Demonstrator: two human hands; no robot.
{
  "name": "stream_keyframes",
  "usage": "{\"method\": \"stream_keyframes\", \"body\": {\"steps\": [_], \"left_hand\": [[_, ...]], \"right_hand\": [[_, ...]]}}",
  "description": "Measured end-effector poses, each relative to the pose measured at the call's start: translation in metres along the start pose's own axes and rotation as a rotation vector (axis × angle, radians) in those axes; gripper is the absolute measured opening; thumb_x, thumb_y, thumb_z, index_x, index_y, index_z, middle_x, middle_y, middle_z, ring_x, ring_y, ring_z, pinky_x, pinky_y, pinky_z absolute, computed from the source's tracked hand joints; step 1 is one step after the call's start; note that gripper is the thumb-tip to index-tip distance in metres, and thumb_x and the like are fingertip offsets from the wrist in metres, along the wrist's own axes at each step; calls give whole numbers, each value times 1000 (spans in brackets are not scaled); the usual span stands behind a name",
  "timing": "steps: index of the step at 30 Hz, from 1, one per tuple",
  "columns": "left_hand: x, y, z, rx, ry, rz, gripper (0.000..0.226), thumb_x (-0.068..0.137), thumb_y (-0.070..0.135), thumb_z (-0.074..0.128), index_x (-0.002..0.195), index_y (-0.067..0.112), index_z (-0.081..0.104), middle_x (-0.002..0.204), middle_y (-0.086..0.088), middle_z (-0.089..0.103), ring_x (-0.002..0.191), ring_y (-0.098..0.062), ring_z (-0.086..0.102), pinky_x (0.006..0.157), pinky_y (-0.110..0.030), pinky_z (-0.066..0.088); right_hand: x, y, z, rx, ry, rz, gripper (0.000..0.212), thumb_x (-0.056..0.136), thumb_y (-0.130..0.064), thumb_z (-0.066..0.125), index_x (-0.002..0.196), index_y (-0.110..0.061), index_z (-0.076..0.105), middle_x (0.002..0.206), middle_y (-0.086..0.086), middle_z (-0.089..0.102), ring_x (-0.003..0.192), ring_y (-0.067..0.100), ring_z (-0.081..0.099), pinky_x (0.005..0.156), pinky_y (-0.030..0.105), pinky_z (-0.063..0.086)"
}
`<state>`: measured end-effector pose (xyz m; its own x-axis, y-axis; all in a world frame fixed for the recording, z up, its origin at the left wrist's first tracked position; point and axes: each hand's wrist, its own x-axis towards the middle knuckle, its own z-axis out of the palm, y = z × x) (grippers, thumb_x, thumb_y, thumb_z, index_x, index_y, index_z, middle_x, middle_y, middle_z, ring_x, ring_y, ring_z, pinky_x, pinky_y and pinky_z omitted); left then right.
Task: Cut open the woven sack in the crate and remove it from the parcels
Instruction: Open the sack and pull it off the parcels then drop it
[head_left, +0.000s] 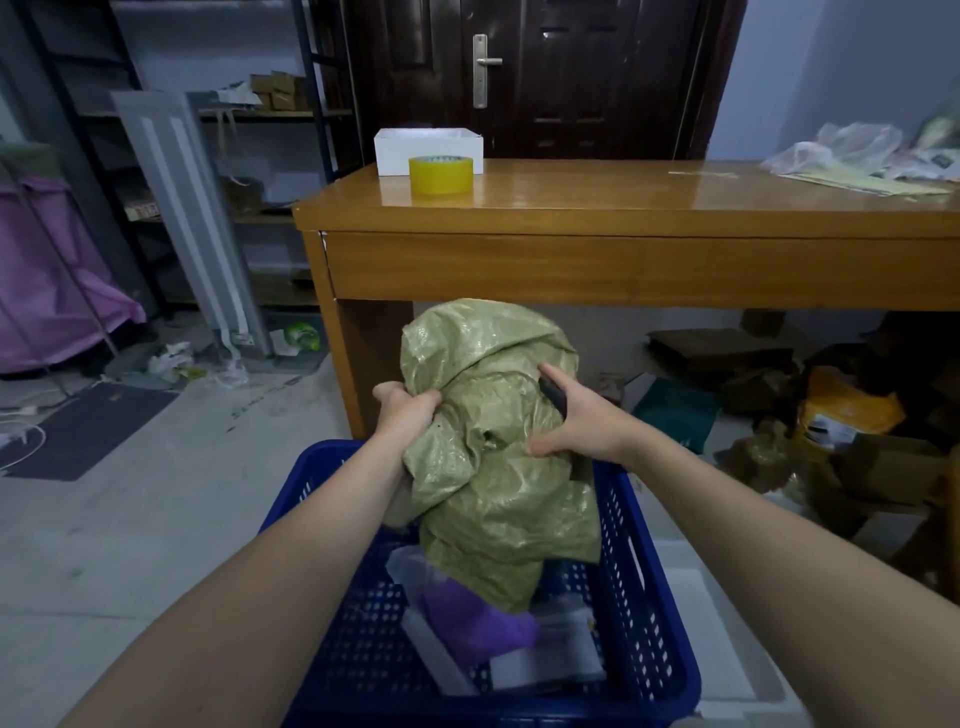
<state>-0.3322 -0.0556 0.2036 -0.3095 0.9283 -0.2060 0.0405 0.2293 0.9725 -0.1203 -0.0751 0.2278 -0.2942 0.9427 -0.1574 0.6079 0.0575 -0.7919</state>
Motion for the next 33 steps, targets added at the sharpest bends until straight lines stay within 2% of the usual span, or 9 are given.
{"method": "stream_keyframes", "body": {"steps": [3,6,11,14,18,21,24,29,33], "left_hand": [[-2,2,-2,-38,-37,-6,40,91,14,62,117,15,32,96,-4,49,79,-16,54,60,-30,42],[-6,4,-5,-80,-66,9,41,91,13,63,119,17,33,98,-4,49,82,-17,56,63,-32,47],[0,3,-15,92,-41,4,53,84,22,73,116,21,31,102,-3,50,84,-15,55,71,-34,48],[0,14,-14,493,58,310,81,63,38,83,125,32,32,122,3,43,114,-19,44,96,-42,43],[-21,40,-1,1039,-424,752,88,71,43,79,146,37,34,154,6,28,144,-19,17,115,-49,20],[-14,32,3,1249,-613,569,116,65,53,82,155,32,12,161,2,20,147,-23,16,120,-50,12],[-13,22,4,1078,-778,367,123,57,49,88,151,39,9,150,1,38,136,-24,39,113,-47,33],[-17,5,3,1272,-393,582,63,66,45,75,118,33,41,98,1,61,98,-31,61,77,-38,48],[-19,9,4,1180,-193,585,34,73,33,67,101,34,46,92,3,56,97,-34,60,72,-37,41]], "right_hand": [[12,5,1,-306,181,107,61,67,-36,85,119,-12,64,117,7,70,100,26,66,89,43,56],[13,6,-1,-396,260,148,44,67,-47,82,93,-14,70,88,2,73,80,23,68,74,43,59],[7,-2,2,-593,344,138,59,67,-60,78,106,-18,69,115,0,49,97,29,62,72,36,50],[4,-2,4,-627,388,42,54,77,-47,76,123,-21,66,121,2,64,105,30,63,78,37,50],[1,-5,9,-646,369,-33,42,81,-40,72,119,-27,65,109,1,72,104,31,64,73,34,46],[1,-11,12,-513,347,-75,20,78,-32,73,97,-27,68,99,2,72,96,31,65,71,34,47],[1,-9,9,-272,364,-38,22,76,-22,76,67,-23,56,77,2,67,80,27,64,63,33,45],[1,-5,14,78,365,11,22,68,-18,83,75,-4,68,80,12,73,79,28,70,67,38,53],[1,-3,10,301,360,5,34,63,-18,87,86,-1,70,87,15,75,85,30,72,71,42,58]]}}
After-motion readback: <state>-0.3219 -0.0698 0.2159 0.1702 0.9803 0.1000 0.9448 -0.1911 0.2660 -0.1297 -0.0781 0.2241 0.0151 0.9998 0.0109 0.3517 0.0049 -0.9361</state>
